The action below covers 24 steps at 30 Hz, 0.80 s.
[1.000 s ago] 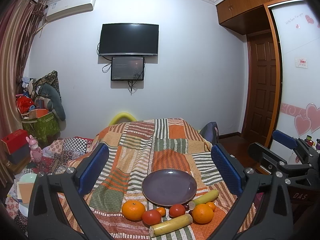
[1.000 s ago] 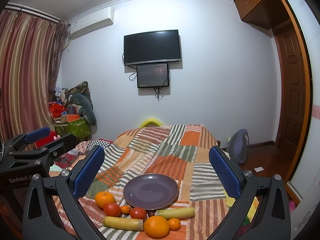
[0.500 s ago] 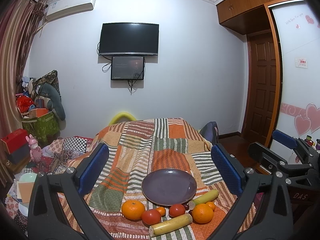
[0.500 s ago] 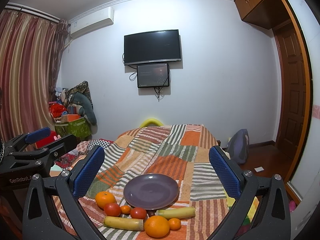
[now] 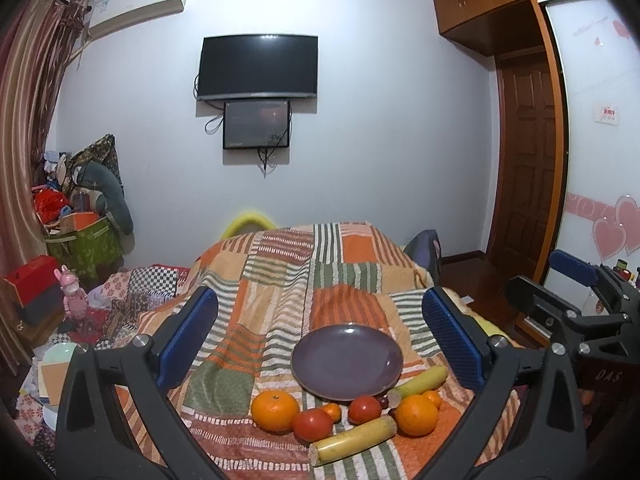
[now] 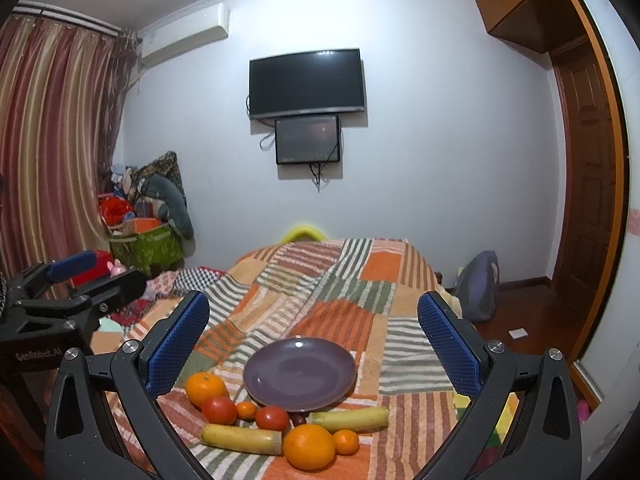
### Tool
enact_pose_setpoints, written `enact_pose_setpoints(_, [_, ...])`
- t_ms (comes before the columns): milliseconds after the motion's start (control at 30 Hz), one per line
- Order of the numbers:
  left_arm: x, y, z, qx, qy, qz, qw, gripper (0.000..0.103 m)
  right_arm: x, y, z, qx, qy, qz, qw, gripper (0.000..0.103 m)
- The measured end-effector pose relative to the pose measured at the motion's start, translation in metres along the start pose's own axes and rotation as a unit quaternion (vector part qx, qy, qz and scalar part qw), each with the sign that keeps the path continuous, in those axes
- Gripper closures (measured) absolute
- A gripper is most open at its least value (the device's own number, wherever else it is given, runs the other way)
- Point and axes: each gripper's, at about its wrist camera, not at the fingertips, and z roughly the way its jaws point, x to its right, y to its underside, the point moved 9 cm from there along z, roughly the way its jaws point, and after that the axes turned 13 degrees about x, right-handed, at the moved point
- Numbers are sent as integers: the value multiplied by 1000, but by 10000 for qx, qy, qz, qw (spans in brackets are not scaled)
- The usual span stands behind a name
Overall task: Organize fruits
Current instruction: 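Grasp a large orange with the right tool while the left tool grasps another orange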
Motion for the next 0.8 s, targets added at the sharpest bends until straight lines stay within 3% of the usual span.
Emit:
enact_pose_setpoints(100, [-10,12,7,-206,-45,-48,9998,3,3,13,5,-218,-23,-35,9998,3])
enact_pose_setpoints(200, [-21,29,18,-579,-45,-172,9982,21,8,31,11,-516,-13,-81,9986,17])
enact_pose_setpoints(400, [-43,66,34,-1146,-165,-379,9925,33,13,67,18,-1155,-114,-44,9932,34])
enact_pose_setpoints(567, [-55,97,42,-1522,-240,-309,9876,44,13,95,18,-1610,-240,-46,9866,38])
enact_pose_setpoints(800, [-67,141,53,-2081,-297,-211,9774,45,13,136,29,-2317,-421,189,9717,39])
